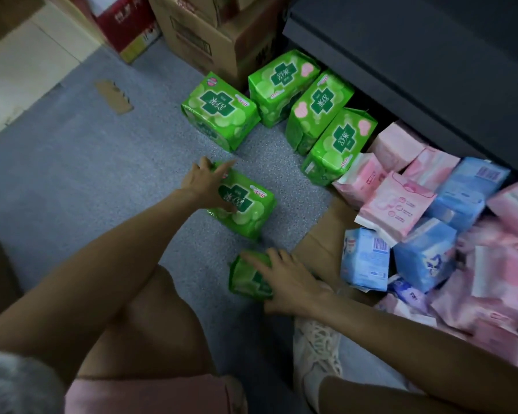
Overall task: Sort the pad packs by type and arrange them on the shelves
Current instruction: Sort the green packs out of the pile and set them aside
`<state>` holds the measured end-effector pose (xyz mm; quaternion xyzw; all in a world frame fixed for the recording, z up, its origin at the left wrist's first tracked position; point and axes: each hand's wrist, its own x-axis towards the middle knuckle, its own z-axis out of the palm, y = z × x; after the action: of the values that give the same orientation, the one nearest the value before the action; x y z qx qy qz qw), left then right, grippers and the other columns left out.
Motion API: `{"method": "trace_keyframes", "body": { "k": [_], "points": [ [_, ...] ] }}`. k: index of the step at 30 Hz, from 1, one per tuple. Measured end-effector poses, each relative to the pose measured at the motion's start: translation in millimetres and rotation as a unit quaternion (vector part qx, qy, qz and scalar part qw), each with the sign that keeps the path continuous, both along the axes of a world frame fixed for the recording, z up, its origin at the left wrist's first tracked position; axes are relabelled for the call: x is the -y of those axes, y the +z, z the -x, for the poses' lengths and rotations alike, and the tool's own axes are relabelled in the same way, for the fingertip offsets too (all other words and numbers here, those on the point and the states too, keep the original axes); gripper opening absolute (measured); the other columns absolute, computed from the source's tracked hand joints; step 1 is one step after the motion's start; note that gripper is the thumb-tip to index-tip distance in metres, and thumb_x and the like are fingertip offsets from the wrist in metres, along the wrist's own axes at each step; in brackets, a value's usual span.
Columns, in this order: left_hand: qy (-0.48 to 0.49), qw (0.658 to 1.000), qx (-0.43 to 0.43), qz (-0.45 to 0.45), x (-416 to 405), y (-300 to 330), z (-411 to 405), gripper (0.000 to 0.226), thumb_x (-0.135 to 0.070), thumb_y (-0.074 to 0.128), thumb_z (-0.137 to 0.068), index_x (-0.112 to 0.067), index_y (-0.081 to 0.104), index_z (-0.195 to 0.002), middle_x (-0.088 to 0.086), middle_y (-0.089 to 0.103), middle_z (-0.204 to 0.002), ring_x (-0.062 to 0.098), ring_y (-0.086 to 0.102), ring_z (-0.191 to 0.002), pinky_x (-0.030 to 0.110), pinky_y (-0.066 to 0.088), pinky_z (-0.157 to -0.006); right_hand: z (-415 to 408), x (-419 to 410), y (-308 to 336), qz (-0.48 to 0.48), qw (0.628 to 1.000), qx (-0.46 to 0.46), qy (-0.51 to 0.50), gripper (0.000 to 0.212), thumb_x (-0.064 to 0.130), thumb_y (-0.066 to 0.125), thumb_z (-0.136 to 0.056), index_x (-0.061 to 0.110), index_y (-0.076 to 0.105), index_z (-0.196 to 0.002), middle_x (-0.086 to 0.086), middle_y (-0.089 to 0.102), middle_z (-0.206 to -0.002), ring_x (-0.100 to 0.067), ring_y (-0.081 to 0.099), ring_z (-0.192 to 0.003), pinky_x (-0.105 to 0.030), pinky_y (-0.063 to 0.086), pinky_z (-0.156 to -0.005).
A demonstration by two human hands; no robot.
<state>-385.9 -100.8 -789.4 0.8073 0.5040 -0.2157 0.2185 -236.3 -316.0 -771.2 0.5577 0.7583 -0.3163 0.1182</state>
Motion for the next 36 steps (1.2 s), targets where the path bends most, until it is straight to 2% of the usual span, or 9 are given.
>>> {"method": "trace_keyframes", "body": {
  "k": [6,12,18,22,25,28,32,34,36],
  "points": [
    [0.048,0.999,0.021,0.009,-1.2,-0.9,5.8,0.102,-0.061,0.074,-0.068,-0.023,0.023,-0.148,0.017,0.018,-0.148,0.043,0.035,-0.131,0.053,0.038,-0.103,-44.3,-30.2,16.4,-0.007,0.979,-0.03,-0.2,0.106,0.045,0.07,-0.067,0.032,0.006,-0.149,-0.013,0.044,-0.129,-0.033,0.05,-0.114,-0.037,0.043,-0.09],
    [0.012,0.998,0.042,0.05,6.0,-5.5,8.4,0.126,-0.055,0.083,-0.059,-0.024,0.003,-0.151,0.009,0.007,-0.156,0.038,0.021,-0.139,0.059,0.035,-0.105,-82.6,-51.3,8.3,-0.102,0.966,0.039,-0.235,0.096,0.04,0.069,-0.068,0.016,0.023,-0.149,-0.021,0.046,-0.131,-0.039,0.05,-0.113,-0.042,0.043,-0.093],
    [0.046,0.997,0.039,0.044,8.8,-5.5,2.5,0.13,-0.053,0.086,-0.056,-0.023,0.002,-0.152,0.016,0.027,-0.147,0.038,0.034,-0.131,0.053,0.039,-0.102,-92.6,-42.5,-9.9,-0.054,0.969,0.173,-0.167,0.113,0.064,0.066,-0.072,0.033,-0.01,-0.15,-0.022,0.008,-0.153,-0.04,0.024,-0.134,-0.046,0.025,-0.108],
    [0.101,0.991,0.069,0.057,1.6,-9.8,7.6,0.099,-0.054,0.084,-0.059,-0.018,0.034,-0.136,0.016,0.046,-0.128,0.032,0.048,-0.114,0.041,0.045,-0.09,-93.1,-42.8,-7.2,-0.082,0.965,0.169,-0.182,0.102,0.055,0.065,-0.078,0.034,-0.004,-0.151,-0.021,0.039,-0.131,-0.036,0.048,-0.108,-0.04,0.04,-0.093],
    [0.095,0.991,0.079,0.05,1.0,-8.5,6.8,0.066,-0.058,0.075,-0.068,-0.016,0.045,-0.109,0.013,0.054,-0.114,0.026,0.053,-0.096,0.034,0.044,-0.075,-92.0,-46.4,-2.8,-0.05,0.953,0.076,-0.29,0.095,0.053,0.064,-0.079,0.031,0.006,-0.152,-0.02,0.042,-0.127,-0.039,0.049,-0.113,-0.04,0.041,-0.092],
    [0.012,0.996,0.091,-0.021,10.4,-3.6,-4.9,0.092,-0.055,0.081,-0.062,-0.02,0.036,-0.135,0.016,0.032,-0.143,0.034,0.04,-0.127,0.047,0.045,-0.096,-87.7,-45.5,-1.9,-0.04,0.95,0.062,-0.304,0.095,0.055,0.063,-0.079,0.031,0.007,-0.151,-0.018,0.041,-0.128,-0.039,0.05,-0.114,-0.039,0.044,-0.088],
    [-0.306,0.948,-0.003,-0.083,-14.9,10.0,-42.4,0.135,-0.07,0.075,-0.056,-0.027,-0.01,-0.152,0.008,-0.016,-0.159,0.029,-0.008,-0.146,0.057,0.008,-0.117,-84.5,-45.5,-5.3,-0.051,0.954,0.1,-0.276,0.095,0.058,0.06,-0.08,0.031,0.004,-0.151,-0.017,0.039,-0.13,-0.037,0.05,-0.114,-0.039,0.044,-0.089],
    [-0.329,0.944,-0.03,-0.012,-28.8,14.4,-65.4,0.136,-0.068,0.076,-0.058,-0.025,-0.014,-0.151,0.009,-0.009,-0.16,0.028,-0.004,-0.147,0.057,0.004,-0.116,-81.3,-46.6,-6.2,-0.058,0.953,0.112,-0.276,0.094,0.057,0.059,-0.081,0.03,0.003,-0.151,-0.017,0.038,-0.131,-0.037,0.05,-0.113,-0.038,0.044,-0.089],
    [-0.297,0.952,-0.046,0.053,-32.5,12.7,-81.3,0.135,-0.062,0.078,-0.061,-0.023,-0.016,-0.151,0.015,0.023,-0.155,0.031,0.027,-0.14,0.052,0.02,-0.114,-78.4,-46.0,-7.0,-0.068,0.951,0.12,-0.276,0.093,0.056,0.059,-0.081,0.029,0.004,-0.151,-0.017,0.038,-0.13,-0.036,0.051,-0.111,-0.038,0.044,-0.088]
  ]
}}
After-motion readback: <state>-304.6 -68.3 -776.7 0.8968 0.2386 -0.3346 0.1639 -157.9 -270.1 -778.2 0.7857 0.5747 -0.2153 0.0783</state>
